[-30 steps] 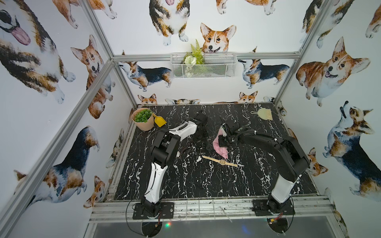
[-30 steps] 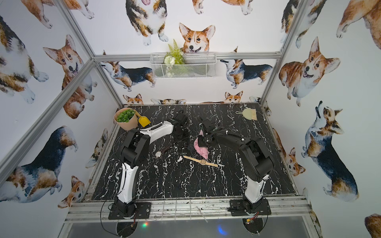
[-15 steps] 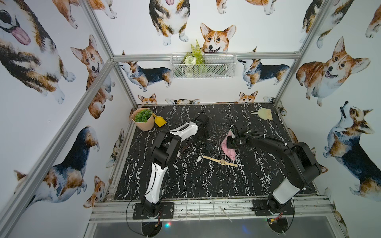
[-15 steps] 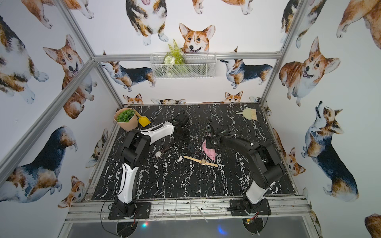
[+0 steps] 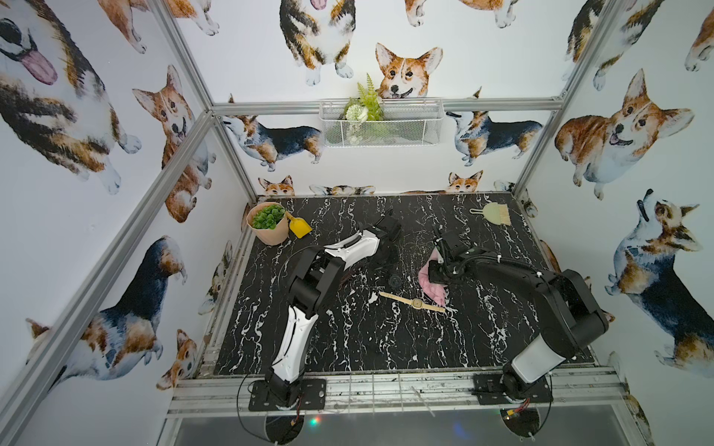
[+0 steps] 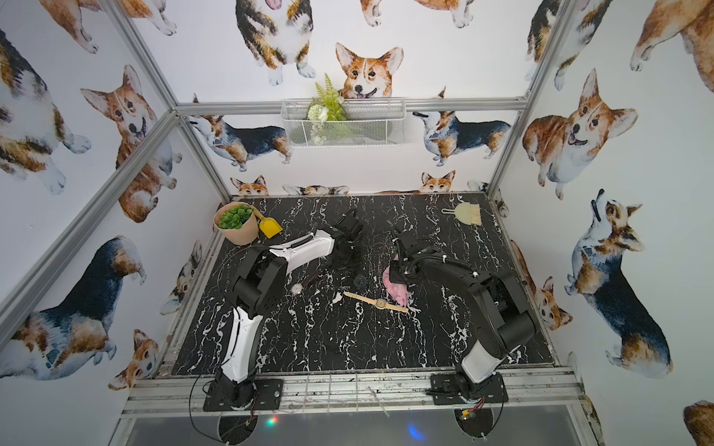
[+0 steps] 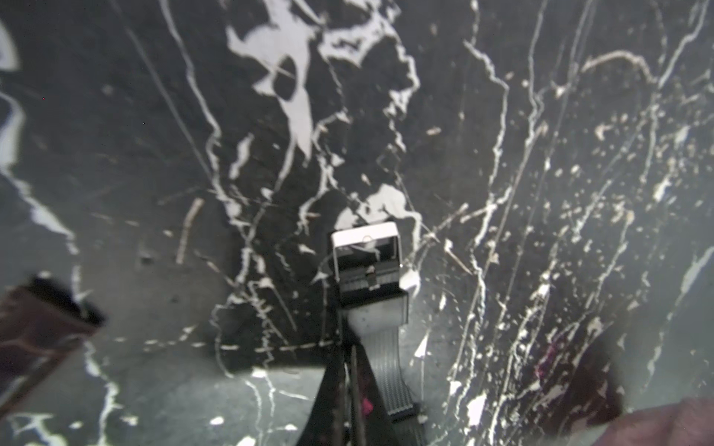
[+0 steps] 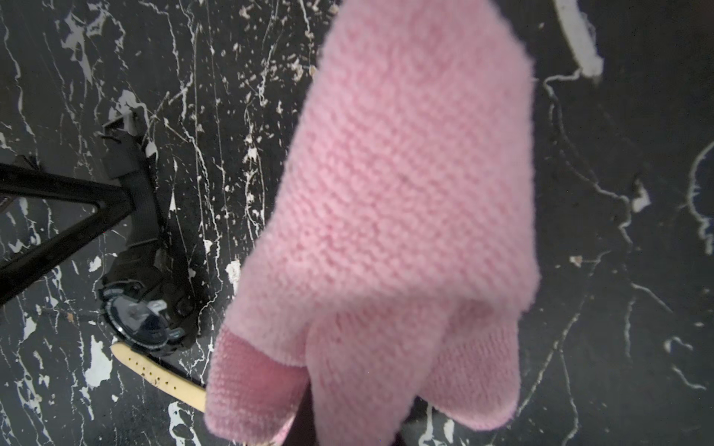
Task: Wipe the watch dial
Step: Wipe the dirt from the watch dial.
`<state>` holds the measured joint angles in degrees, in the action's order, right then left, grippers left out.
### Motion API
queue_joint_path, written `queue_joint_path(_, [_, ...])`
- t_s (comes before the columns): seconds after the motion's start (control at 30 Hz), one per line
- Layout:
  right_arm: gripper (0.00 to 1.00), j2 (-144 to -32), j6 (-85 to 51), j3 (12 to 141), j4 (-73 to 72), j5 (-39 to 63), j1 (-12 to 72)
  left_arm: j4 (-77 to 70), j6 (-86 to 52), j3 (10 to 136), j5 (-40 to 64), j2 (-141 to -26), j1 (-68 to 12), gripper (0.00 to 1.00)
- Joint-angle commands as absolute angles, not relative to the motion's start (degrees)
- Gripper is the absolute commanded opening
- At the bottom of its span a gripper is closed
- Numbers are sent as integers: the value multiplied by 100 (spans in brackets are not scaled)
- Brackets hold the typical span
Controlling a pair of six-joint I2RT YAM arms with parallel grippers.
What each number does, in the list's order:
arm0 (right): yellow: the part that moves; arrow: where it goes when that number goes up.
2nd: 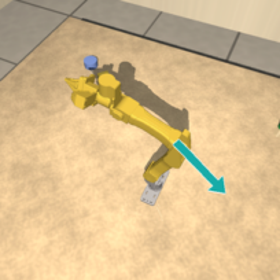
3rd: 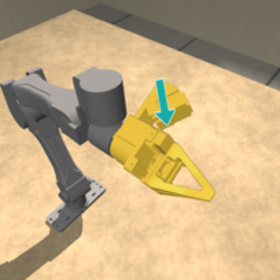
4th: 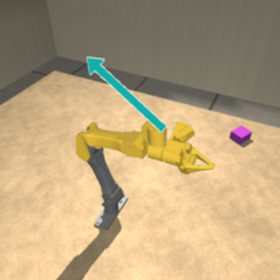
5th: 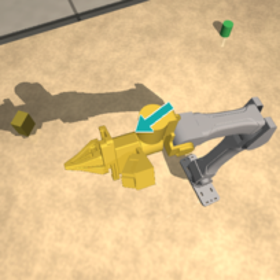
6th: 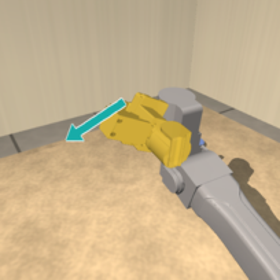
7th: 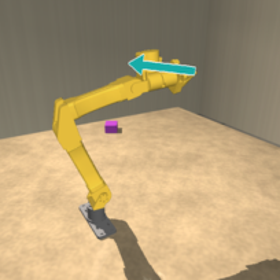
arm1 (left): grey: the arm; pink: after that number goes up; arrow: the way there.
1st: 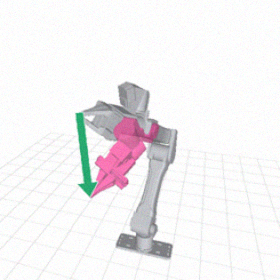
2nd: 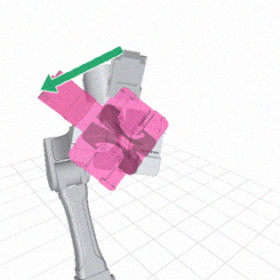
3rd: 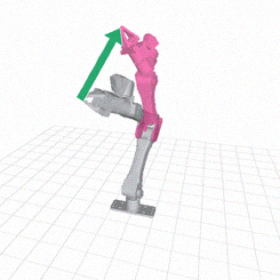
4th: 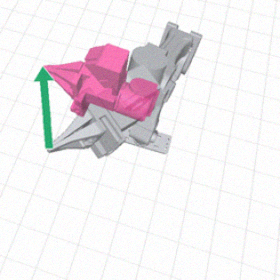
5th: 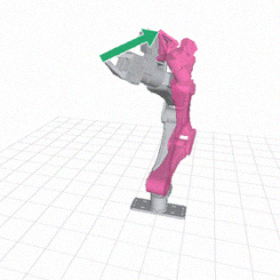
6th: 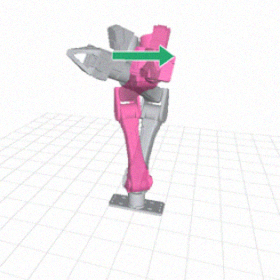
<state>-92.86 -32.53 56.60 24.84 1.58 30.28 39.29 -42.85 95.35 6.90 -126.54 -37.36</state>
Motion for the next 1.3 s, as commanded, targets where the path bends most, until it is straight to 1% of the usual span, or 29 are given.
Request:
queue_joint_path(0.0, [14, -9240, -3331, 5638, 2314, 211, 3030, 4547, -4167, 9503, 1198, -12806, -3845, 9])
queue_joint_path(0.33, [14, -8997, -3338, 5443, 2224, 196, 3023, 4219, -4052, 9653, 1495, -12814, -4032, 12])
queue_joint_path(0.5, [15, -8846, -3416, 5322, 2188, 194, 3028, 4164, -4074, 9615, 1475, -12726, -4037, 25])
queue_joint_path(0.7, [16, -8619, -3546, 5212, 2075, 295, 3032, 4156, -4104, 9709, 1441, -12566, -4036, 28])
queue_joint_path(0.87, [17, -8495, -3624, 5160, 2049, 312, 3039, 4192, -4113, 9791, 1430, -12517, -4034, 37])
queue_joint_path(1.1, [17, -8456, -3656, 5142, 2074, 334, 3040, 4069, -4158, 9839, 1310, -12346, -4018, 37])
queue_joint_path(1.27, [17, -8435, -3726, 5097, 2057, 365, 3074, 3719, -4342, 10166, 1521, -12574, -3984, 37])
